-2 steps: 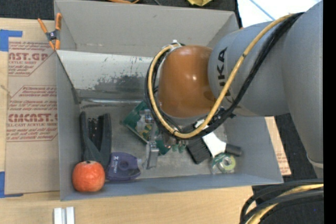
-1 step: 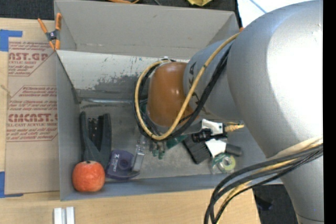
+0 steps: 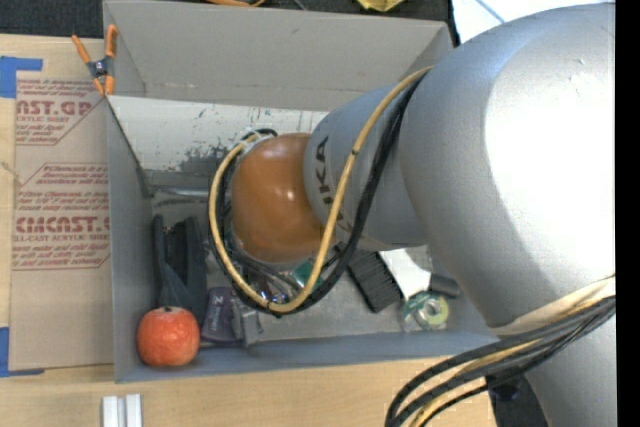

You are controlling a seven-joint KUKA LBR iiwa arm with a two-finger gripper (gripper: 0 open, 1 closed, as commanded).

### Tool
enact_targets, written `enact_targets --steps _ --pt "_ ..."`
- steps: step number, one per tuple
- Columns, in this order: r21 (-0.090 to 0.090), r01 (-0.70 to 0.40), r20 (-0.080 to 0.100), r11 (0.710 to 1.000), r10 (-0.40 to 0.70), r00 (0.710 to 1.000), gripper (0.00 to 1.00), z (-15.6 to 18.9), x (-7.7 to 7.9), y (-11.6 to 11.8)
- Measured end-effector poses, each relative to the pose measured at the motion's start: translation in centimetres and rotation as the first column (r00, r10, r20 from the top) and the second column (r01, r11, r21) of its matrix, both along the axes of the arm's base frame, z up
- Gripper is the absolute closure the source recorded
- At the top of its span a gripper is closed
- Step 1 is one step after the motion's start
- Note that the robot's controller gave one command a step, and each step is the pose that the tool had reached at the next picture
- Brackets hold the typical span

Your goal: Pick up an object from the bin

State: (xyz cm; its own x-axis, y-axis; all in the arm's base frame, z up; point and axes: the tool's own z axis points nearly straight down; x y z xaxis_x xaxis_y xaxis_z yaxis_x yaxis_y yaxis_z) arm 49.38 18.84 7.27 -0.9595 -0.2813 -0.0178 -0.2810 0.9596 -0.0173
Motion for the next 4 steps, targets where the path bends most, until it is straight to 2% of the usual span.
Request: enact_targets --steps 1,2,3,4 --pt "0.007 0.259 -0.015 0.966 -0.259 0.966 0.00 2.7 -1.2 1.7" --pt "-0.022 -0.189 0.008 0.982 0.190 0.982 0.00 0.7 0.0 0.0" --pt "0.024 0.413 0.008 0.910 -0.414 0.910 1.00 0.2 -0.6 -0.9" --pt "0.024 0.413 0.008 0.911 -0.413 0.911 1.00 0.2 -0.6 -0.9"
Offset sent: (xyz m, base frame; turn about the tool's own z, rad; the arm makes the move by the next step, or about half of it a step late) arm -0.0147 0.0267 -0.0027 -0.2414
